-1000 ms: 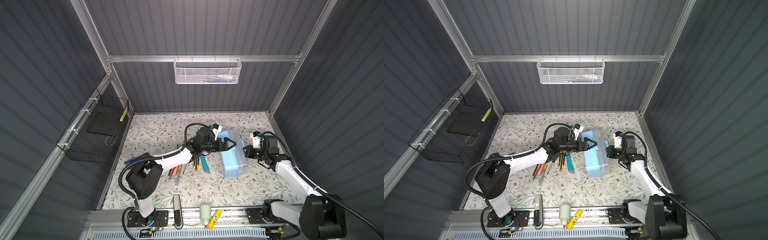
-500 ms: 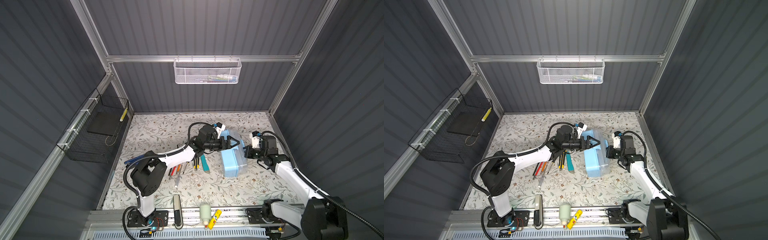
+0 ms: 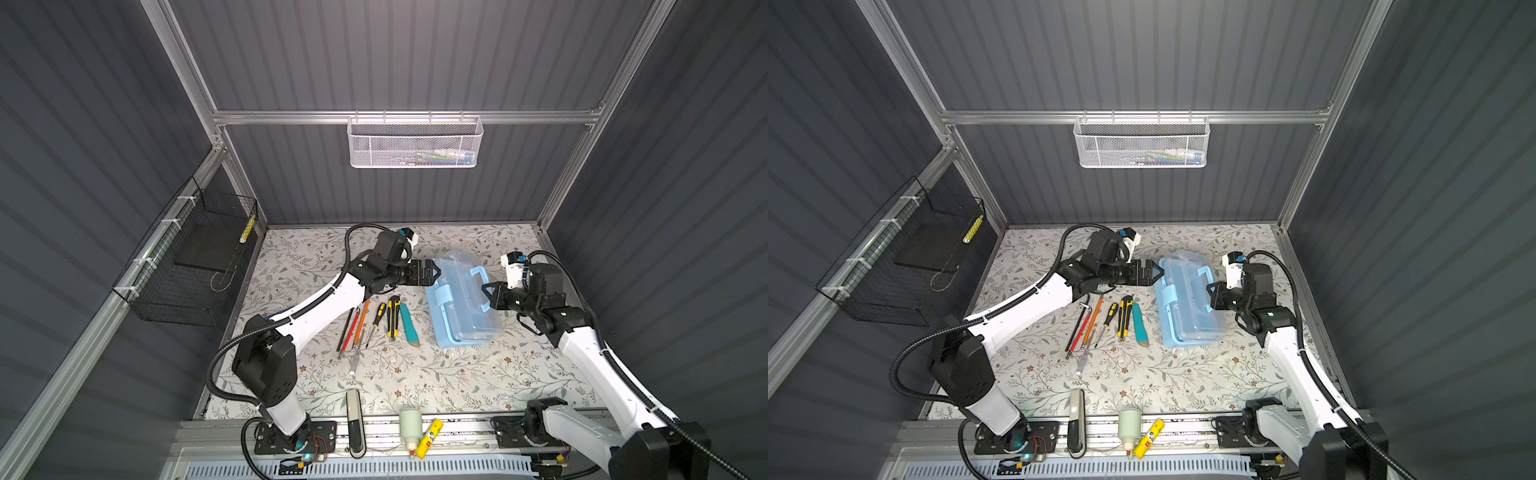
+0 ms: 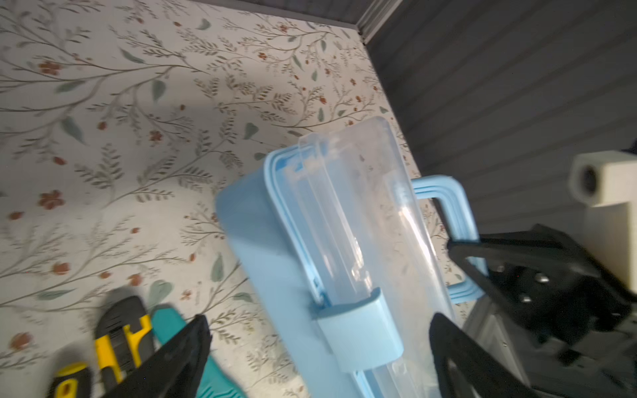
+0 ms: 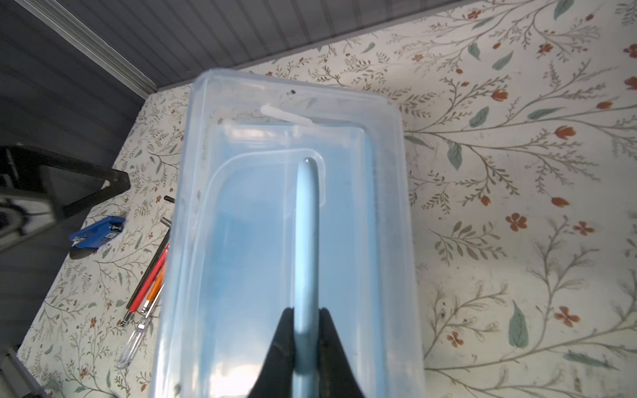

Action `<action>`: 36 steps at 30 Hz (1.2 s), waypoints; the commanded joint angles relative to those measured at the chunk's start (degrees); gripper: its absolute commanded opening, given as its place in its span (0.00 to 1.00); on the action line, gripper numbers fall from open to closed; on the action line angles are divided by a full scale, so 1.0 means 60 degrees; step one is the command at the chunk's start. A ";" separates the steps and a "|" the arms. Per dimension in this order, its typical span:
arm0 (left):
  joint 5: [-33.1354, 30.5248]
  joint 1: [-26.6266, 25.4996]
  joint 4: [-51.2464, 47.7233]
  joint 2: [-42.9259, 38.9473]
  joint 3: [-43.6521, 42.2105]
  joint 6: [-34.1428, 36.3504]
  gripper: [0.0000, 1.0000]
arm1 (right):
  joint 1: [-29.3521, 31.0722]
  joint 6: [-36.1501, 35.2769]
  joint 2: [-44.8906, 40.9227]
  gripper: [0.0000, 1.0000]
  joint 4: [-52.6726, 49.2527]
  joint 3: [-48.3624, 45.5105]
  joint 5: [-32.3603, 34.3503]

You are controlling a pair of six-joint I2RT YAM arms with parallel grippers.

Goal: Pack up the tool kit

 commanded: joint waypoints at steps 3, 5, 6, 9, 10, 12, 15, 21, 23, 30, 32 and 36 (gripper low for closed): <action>-0.1115 -0.0190 -0.1087 -0.0093 -0.0942 0.0941 0.99 | 0.0021 0.0729 -0.0151 0.00 0.0948 0.0254 -0.0461; -0.1280 -0.0194 -0.1036 -0.0130 -0.1190 0.0958 0.99 | 0.0023 0.0929 -0.0107 0.00 0.1036 0.0225 -0.0497; -0.1248 -0.0191 -0.0944 -0.0125 -0.1300 0.0973 0.99 | 0.0023 0.1021 -0.0078 0.00 0.1074 0.0223 -0.0531; -0.1083 -0.0188 -0.0659 -0.0040 -0.1605 0.0810 0.99 | 0.0049 0.1335 0.0141 0.00 0.1118 0.0258 -0.0697; -0.1057 -0.0195 -0.0623 -0.0010 -0.1674 0.0770 0.99 | 0.0101 0.1407 0.0195 0.00 0.1168 0.0240 -0.0708; -0.1047 -0.0192 -0.0498 0.0011 -0.1821 0.0669 0.99 | 0.0241 0.1461 0.0295 0.00 0.1177 0.0240 -0.0551; -0.1039 -0.0191 -0.0110 -0.0153 -0.2145 0.0475 0.99 | 0.0423 0.1448 0.0471 0.00 0.1063 0.0305 -0.0333; -0.0153 -0.0194 0.1132 -0.0035 -0.2515 -0.0096 0.99 | 0.0521 0.1460 0.0972 0.00 0.1269 0.0050 -0.0119; 0.0468 -0.0195 0.1899 0.0127 -0.2707 -0.0468 0.99 | 0.0532 0.1511 0.1175 0.00 0.1365 -0.0005 -0.0137; 0.0845 -0.0192 0.2710 0.0342 -0.2965 -0.0866 0.99 | 0.0620 0.1520 0.1342 0.00 0.1444 -0.0068 0.0053; 0.0797 -0.0195 0.2674 0.0388 -0.2922 -0.0818 0.99 | 0.0620 0.1500 0.1398 0.00 0.1444 -0.0053 0.0046; 0.0620 -0.0182 0.2347 0.0611 -0.2666 -0.0658 0.99 | 0.0638 0.1502 0.1479 0.00 0.1488 -0.0075 0.0039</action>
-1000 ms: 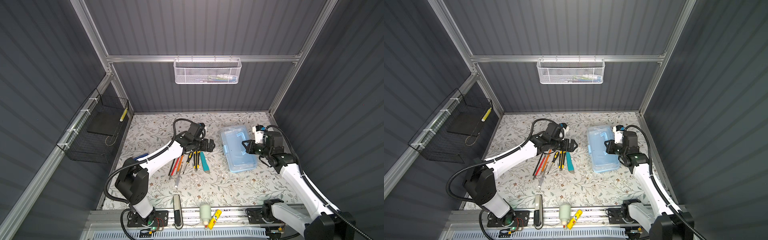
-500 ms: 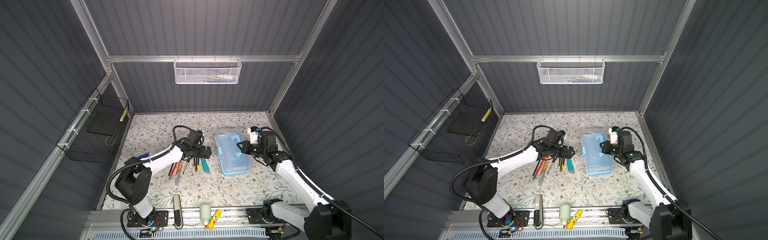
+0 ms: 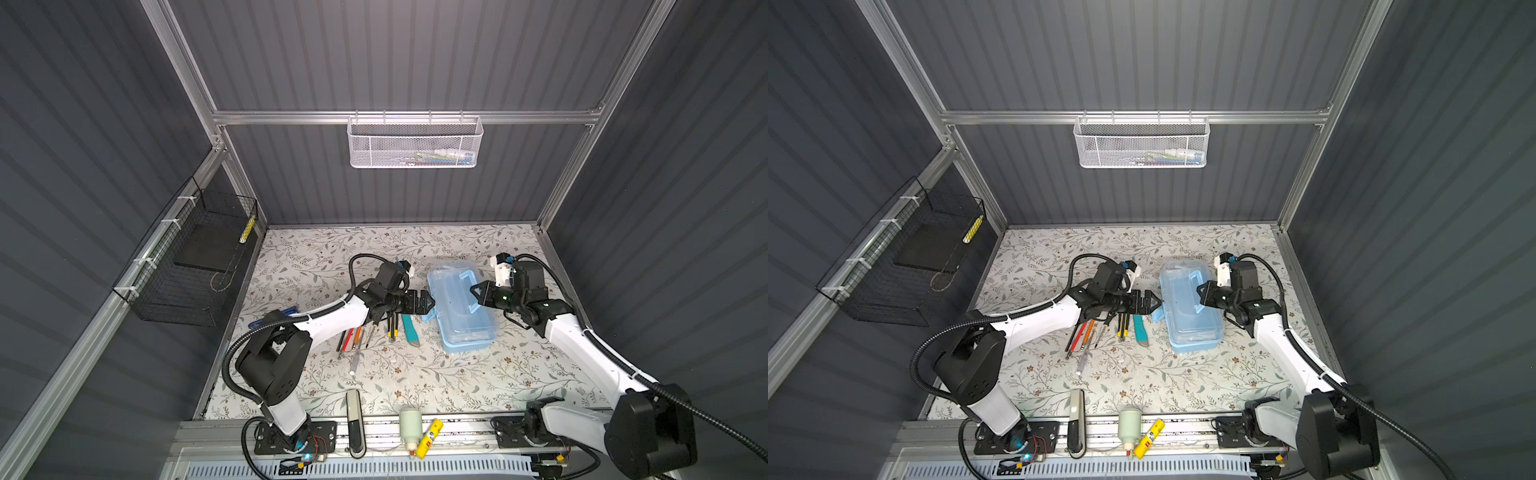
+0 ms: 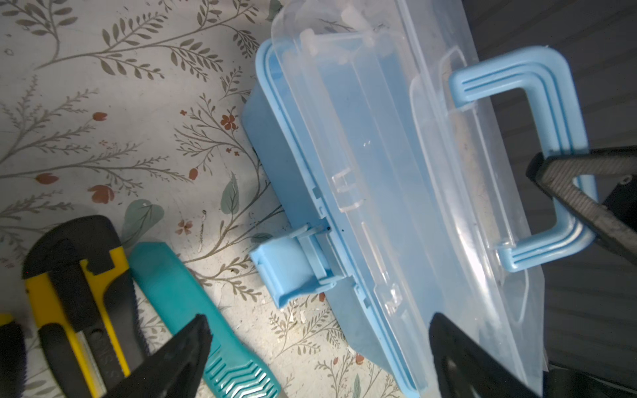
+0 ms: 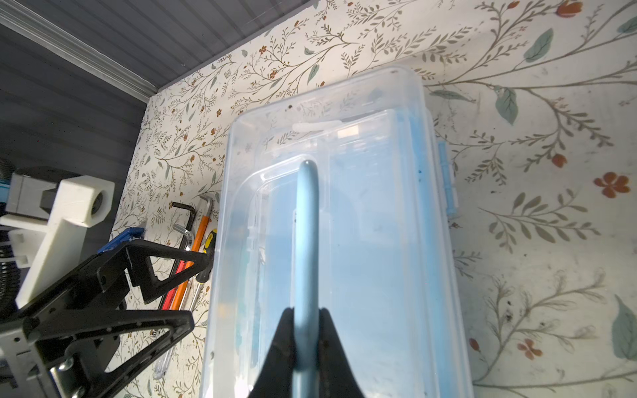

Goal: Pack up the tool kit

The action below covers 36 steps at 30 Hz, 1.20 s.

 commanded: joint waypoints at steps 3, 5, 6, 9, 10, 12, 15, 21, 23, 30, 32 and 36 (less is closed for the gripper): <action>-0.0281 -0.0009 -0.0614 0.0482 0.0430 0.0077 0.99 | 0.0048 -0.0054 -0.0003 0.00 0.0699 -0.0015 0.0057; -0.0494 -0.0009 -0.0819 0.0557 0.0472 0.0031 0.99 | 0.0048 -0.0011 -0.0033 0.00 0.0609 0.0106 0.0050; -0.0557 -0.0008 -0.0849 0.0578 0.0481 0.0016 0.99 | 0.0048 0.0053 -0.0062 0.00 0.0577 0.0172 0.0014; -0.0817 -0.0009 -0.0999 0.0655 0.0519 0.0036 0.99 | 0.0019 0.0263 -0.0156 0.00 0.0411 0.0401 -0.0043; -0.0890 0.0002 -0.1082 0.0693 0.0543 0.0087 0.99 | -0.0037 0.0335 -0.0188 0.00 0.0328 0.0465 -0.0081; -0.1104 -0.0002 -0.1151 0.0768 0.0601 0.0210 0.99 | -0.0177 0.0420 -0.0229 0.00 0.0229 0.0514 -0.0248; -0.1358 -0.0005 -0.1044 0.0906 0.0634 0.0417 0.99 | -0.0599 0.0664 -0.0296 0.00 0.0364 0.0325 -0.0755; -0.1069 -0.0020 -0.0698 0.1120 0.0933 0.0511 0.99 | -0.1743 0.1297 -0.0442 0.00 0.0757 -0.0099 -0.2641; -0.1047 -0.0024 -0.0728 0.1201 0.1099 0.0515 0.99 | -0.2106 0.1512 -0.0594 0.00 0.0903 -0.0288 -0.3099; -0.0884 -0.0106 -0.0587 0.1310 0.1329 0.0632 0.99 | -0.3393 0.2717 -0.0648 0.00 0.2196 -0.1204 -0.4877; -0.0994 -0.0233 -0.0518 0.1357 0.1373 0.0749 0.99 | -0.3634 0.2760 -0.0648 0.00 0.2230 -0.1272 -0.5151; -0.0887 -0.0314 -0.0631 0.1708 0.1645 0.0713 0.99 | -0.3863 0.2847 -0.0648 0.00 0.2330 -0.1332 -0.5384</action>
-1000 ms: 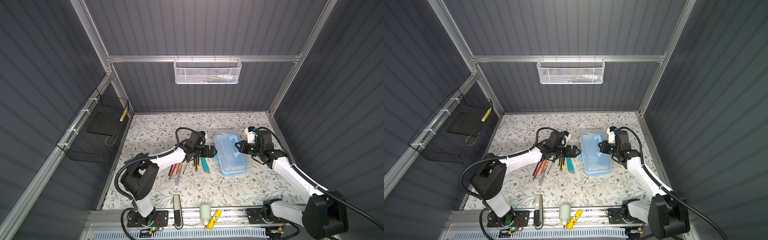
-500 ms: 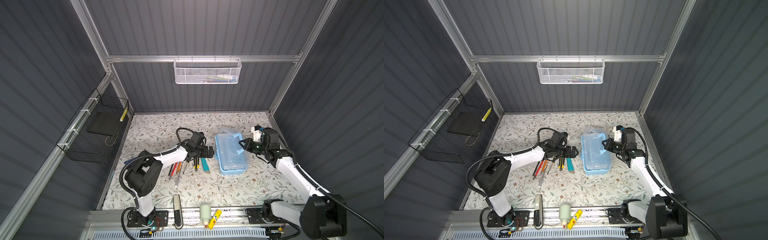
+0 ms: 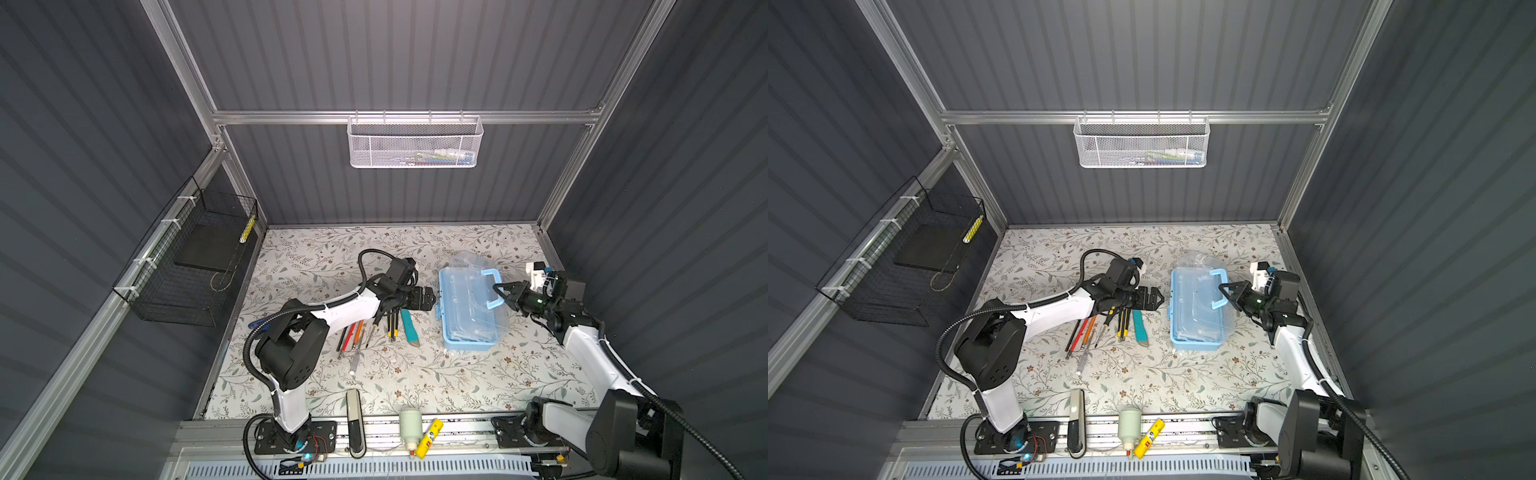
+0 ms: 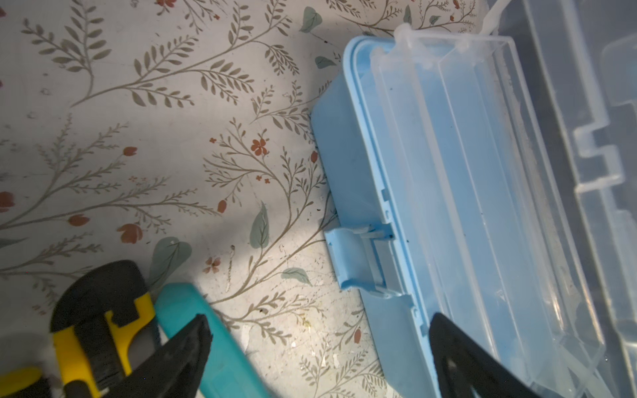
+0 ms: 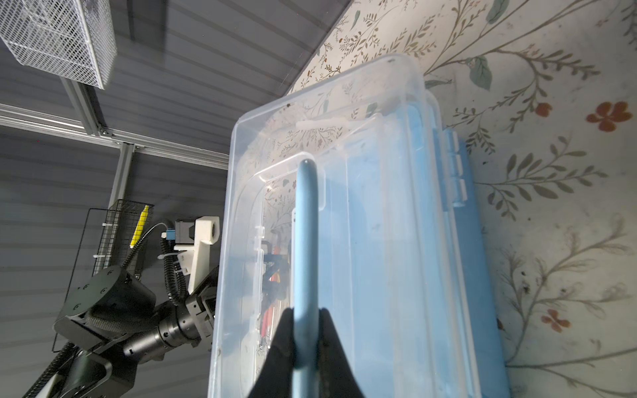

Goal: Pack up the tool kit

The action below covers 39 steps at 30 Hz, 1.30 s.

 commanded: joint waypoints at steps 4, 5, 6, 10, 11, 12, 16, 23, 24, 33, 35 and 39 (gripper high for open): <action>0.0098 -0.0193 -0.0094 0.0514 0.0475 0.0276 0.99 | -0.0135 0.0391 -0.0215 0.00 0.0690 0.0185 -0.1054; 0.0072 -0.0208 -0.0123 0.0537 0.0503 0.0289 0.99 | -0.0137 0.0391 -0.0215 0.00 0.0701 0.0202 -0.1071; 0.0065 -0.0223 -0.0104 0.0578 0.0508 0.0289 0.99 | -0.0137 0.0406 -0.0215 0.00 0.0731 0.0228 -0.1073; 0.0163 -0.0285 -0.0025 0.0705 0.0530 0.0234 0.99 | -0.0136 0.0449 -0.0127 0.00 0.0840 0.0226 -0.1127; 0.0167 -0.0314 -0.0002 0.0729 0.0514 0.0232 0.99 | -0.0137 0.0450 -0.0113 0.00 0.0859 0.0213 -0.1122; 0.0145 -0.0353 0.0027 0.0744 0.0504 0.0232 0.99 | -0.0125 0.0450 -0.0109 0.00 0.0876 0.0191 -0.1124; 0.0024 -0.0443 -0.0196 0.0980 0.0667 0.0291 0.99 | -0.0137 0.0475 -0.0082 0.00 0.0969 0.0082 -0.1131; -0.0532 -0.0445 -0.1219 0.1345 0.0648 0.0218 0.99 | -0.0149 0.0249 -0.0061 0.00 0.0680 0.0354 -0.1120; -0.0620 -0.0441 -0.1239 0.1284 0.0517 0.0218 0.99 | -0.0165 0.0128 -0.0040 0.00 0.0497 0.0474 -0.1092; -0.1195 -0.0425 -0.1494 0.0809 0.0245 0.0334 0.99 | -0.0413 -0.2142 -0.0073 0.00 -0.2522 0.1716 0.1414; -0.1239 -0.0424 -0.1587 0.0810 0.0351 0.0332 0.99 | -0.0447 -0.2643 -0.0179 0.00 -0.3143 0.1933 0.2219; -0.1228 -0.0428 -0.1519 0.0704 0.0440 0.0347 0.99 | -0.0563 -0.3167 -0.0215 0.00 -0.3507 0.1976 0.3208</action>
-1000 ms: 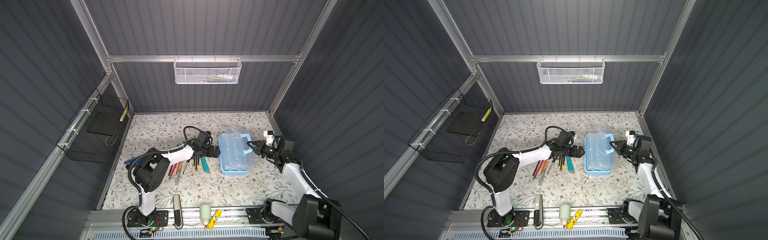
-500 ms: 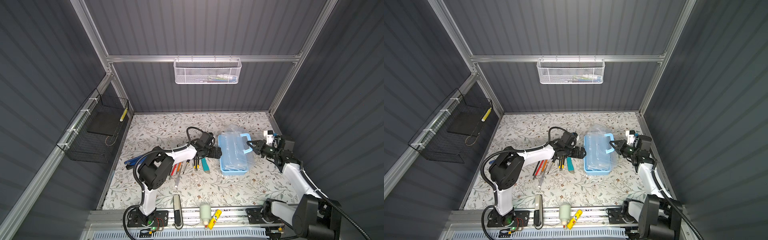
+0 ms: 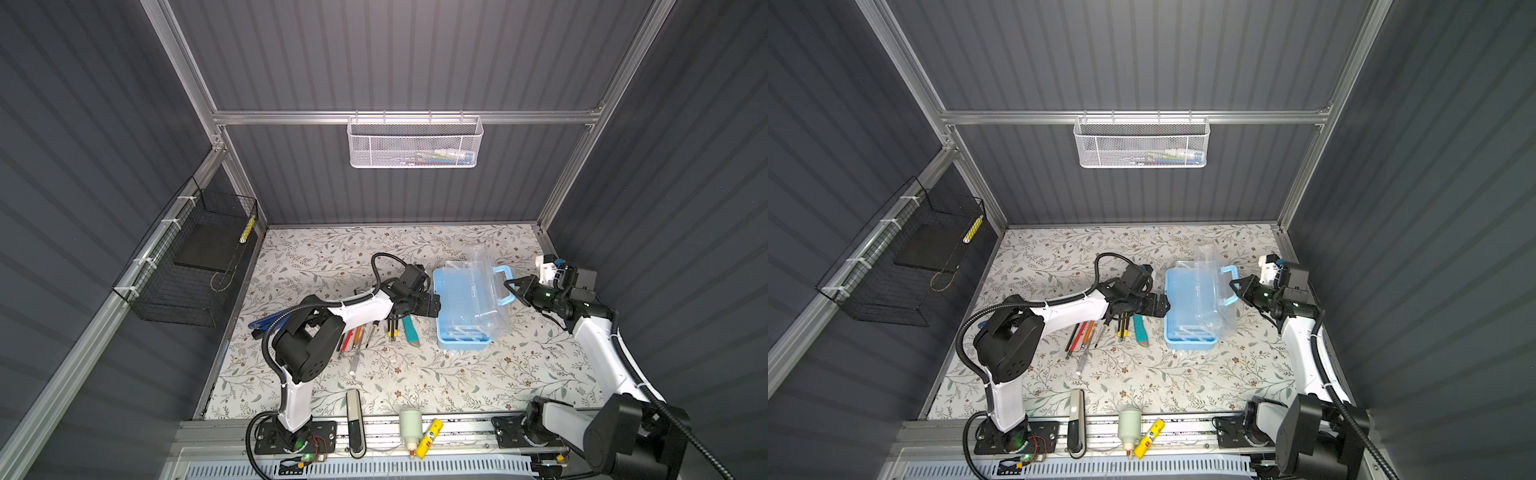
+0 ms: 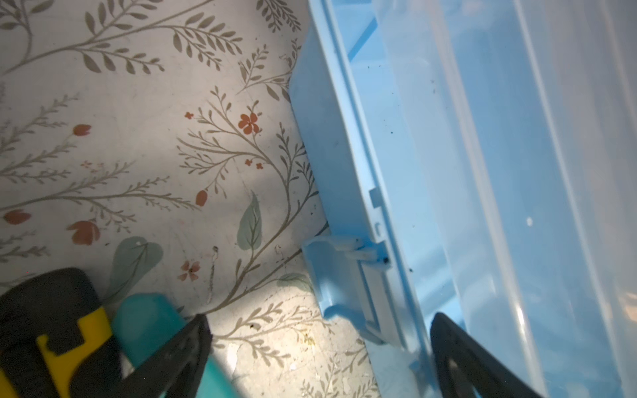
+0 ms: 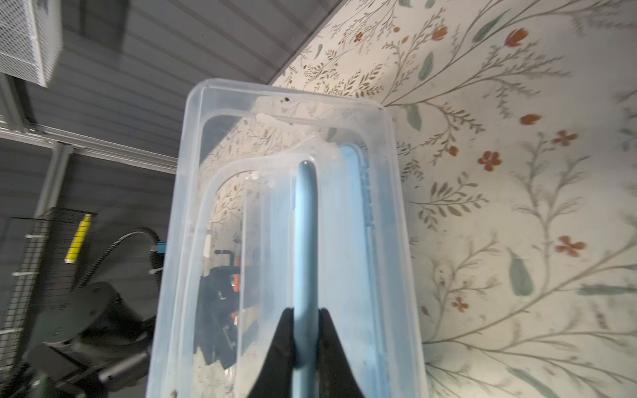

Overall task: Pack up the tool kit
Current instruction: 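Lift the lid by its handle with the right gripper while the left holds the base, then swing the clear lid fully open with the right gripper and release it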

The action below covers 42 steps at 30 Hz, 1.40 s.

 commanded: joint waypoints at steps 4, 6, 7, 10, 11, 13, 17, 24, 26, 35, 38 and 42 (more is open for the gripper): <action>-0.0305 0.0009 -0.1021 -0.0134 -0.0044 0.0372 0.99 | -0.0611 -0.1166 -0.0178 0.03 -0.0662 -0.0051 0.1975; -0.0303 0.0000 -0.1067 -0.0152 -0.0035 0.0381 0.99 | -0.0930 -0.1135 -0.0150 0.03 -0.0271 -0.0349 0.1953; -0.0298 -0.0002 -0.1069 -0.0159 -0.0035 0.0400 0.99 | -0.1040 -0.1115 -0.0107 0.04 -0.0134 -0.0474 0.1917; -0.0277 0.0002 -0.1127 -0.0203 -0.0017 0.0410 0.99 | -0.1375 -0.1067 0.0176 0.05 0.0284 -0.0743 0.1785; -0.0277 -0.0002 -0.1102 -0.0219 -0.0021 0.0408 0.99 | -0.1452 -0.1067 0.0311 0.06 0.0392 -0.0774 0.1823; -0.0241 -0.0002 -0.1042 -0.0245 -0.0047 0.0416 0.99 | -0.1633 -0.1096 0.0579 0.10 0.0513 -0.0774 0.1905; -0.0127 -0.0002 -0.0884 -0.0244 -0.0064 0.0368 0.99 | -0.2114 -0.1192 0.0978 0.24 0.0752 -0.0815 0.2089; 0.0334 -0.0001 -0.0607 -0.0198 0.0054 0.0317 0.99 | -0.2478 -0.0935 0.1275 0.31 0.1051 -0.0719 0.2437; 0.0366 0.0002 -0.0601 -0.0201 0.0045 0.0303 0.99 | -0.2526 -0.0906 0.1380 0.33 0.1036 -0.0667 0.2382; 0.0978 -0.0045 0.0917 -0.0927 -0.0942 -0.0186 0.96 | -0.3108 -0.1095 0.1262 0.31 0.0491 -0.0394 0.2960; 0.1069 -0.0038 0.1346 -0.1185 -0.1180 -0.0283 0.96 | -0.3230 -0.0998 0.1087 0.31 0.0582 -0.0461 0.2809; 0.1500 -0.0059 0.1603 -0.1128 -0.1242 -0.0400 0.86 | -0.3261 -0.0980 0.1041 0.30 0.0549 -0.0287 0.2660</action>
